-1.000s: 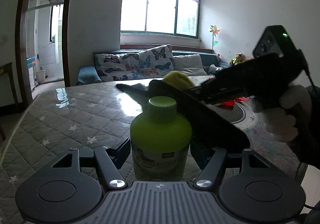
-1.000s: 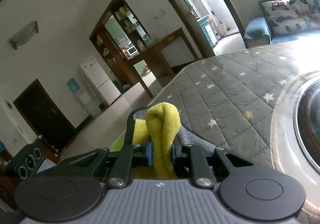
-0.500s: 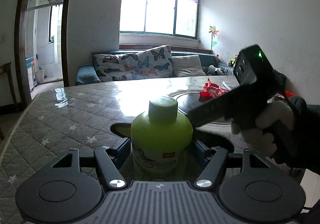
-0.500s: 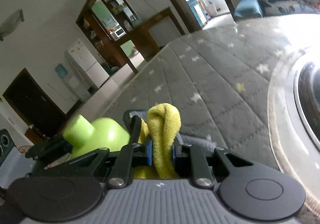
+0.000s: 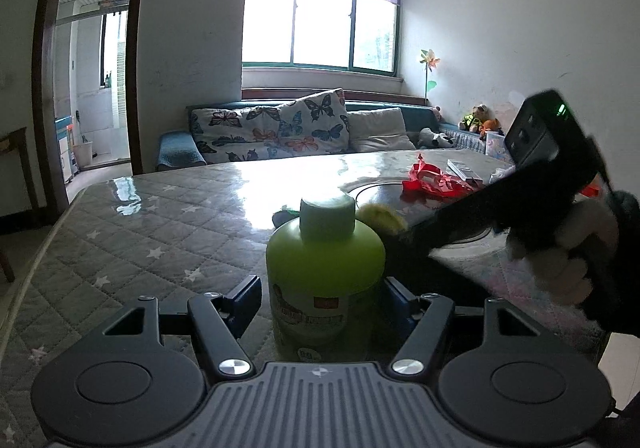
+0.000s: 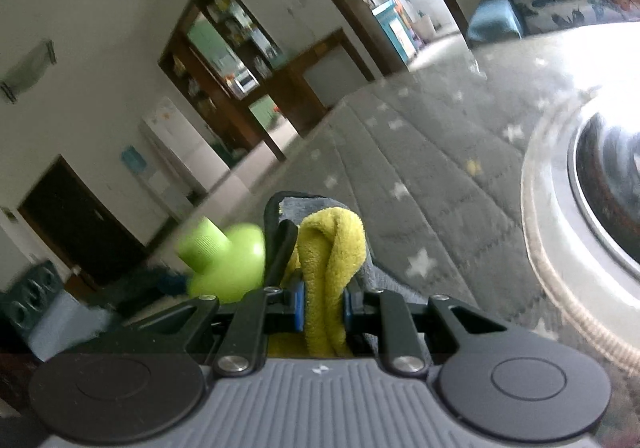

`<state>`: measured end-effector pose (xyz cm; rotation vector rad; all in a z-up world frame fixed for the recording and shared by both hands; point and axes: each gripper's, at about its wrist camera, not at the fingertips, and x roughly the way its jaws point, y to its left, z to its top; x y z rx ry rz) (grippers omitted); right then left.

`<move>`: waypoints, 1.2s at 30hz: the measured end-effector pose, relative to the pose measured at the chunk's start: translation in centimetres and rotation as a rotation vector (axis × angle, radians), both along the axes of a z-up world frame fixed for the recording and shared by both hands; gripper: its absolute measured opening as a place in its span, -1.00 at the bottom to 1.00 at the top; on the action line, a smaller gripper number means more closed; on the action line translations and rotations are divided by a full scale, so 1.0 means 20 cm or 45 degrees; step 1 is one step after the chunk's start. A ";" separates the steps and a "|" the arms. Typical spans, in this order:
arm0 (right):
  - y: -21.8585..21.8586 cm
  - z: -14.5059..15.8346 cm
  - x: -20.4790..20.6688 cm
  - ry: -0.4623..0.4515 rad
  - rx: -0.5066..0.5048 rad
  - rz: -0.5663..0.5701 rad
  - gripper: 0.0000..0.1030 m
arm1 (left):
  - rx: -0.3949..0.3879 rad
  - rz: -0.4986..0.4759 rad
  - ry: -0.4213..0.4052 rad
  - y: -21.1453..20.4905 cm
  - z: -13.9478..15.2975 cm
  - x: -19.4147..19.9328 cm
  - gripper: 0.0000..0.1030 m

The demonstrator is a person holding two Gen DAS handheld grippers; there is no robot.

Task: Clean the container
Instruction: 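Sweep the cloth over the bottle's cap and back with the right gripper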

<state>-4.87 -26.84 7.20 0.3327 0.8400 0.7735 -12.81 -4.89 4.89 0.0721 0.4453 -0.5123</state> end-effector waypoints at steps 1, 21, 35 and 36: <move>0.00 0.00 0.00 0.000 -0.001 0.001 -0.65 | 0.000 -0.001 0.000 0.00 0.00 0.00 0.34; 0.04 -0.02 0.01 0.000 -0.015 0.018 -0.65 | -0.014 -0.018 0.003 0.02 -0.01 0.02 0.36; 0.07 -0.01 0.07 0.001 -0.032 0.025 -0.65 | -0.015 0.013 0.022 0.00 0.00 -0.01 0.37; 0.07 -0.01 0.05 -0.001 -0.033 0.027 -0.65 | -0.012 0.015 0.021 0.00 0.00 -0.01 0.37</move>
